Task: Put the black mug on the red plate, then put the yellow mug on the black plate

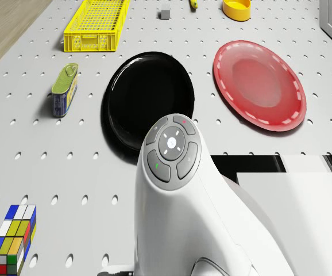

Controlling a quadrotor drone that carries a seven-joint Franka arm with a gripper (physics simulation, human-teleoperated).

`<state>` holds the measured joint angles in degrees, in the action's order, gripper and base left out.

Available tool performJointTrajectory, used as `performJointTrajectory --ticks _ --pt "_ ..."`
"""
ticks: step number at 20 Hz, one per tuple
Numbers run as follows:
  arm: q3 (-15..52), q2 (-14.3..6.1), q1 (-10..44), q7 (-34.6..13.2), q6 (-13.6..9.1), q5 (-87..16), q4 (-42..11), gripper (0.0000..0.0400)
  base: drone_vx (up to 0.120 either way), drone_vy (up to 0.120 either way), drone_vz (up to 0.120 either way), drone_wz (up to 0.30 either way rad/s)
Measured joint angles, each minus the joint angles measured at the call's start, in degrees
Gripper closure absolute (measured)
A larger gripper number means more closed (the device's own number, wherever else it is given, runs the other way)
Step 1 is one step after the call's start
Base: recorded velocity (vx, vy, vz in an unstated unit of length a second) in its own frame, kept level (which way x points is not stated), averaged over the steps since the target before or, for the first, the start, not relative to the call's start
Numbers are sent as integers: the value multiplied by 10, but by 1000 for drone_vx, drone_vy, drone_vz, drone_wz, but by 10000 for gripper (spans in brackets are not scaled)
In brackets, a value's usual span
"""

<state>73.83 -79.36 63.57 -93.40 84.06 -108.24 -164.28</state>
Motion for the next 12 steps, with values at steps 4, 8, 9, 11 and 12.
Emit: performJointTrajectory --ticks 4,8,9,11,12 --pt "1 -5 2 -1 5 3 0 290 120 -120 0 0" --pt "3 -10 3 -3 10 5 1 290 120 -120 0 0" --pt "3 -12 4 -3 11 6 1 290 120 -120 0 0" --pt "3 -14 4 -4 13 7 1 290 120 -120 0 0" --pt "4 -15 5 -4 14 7 1 290 120 -120 0 0"
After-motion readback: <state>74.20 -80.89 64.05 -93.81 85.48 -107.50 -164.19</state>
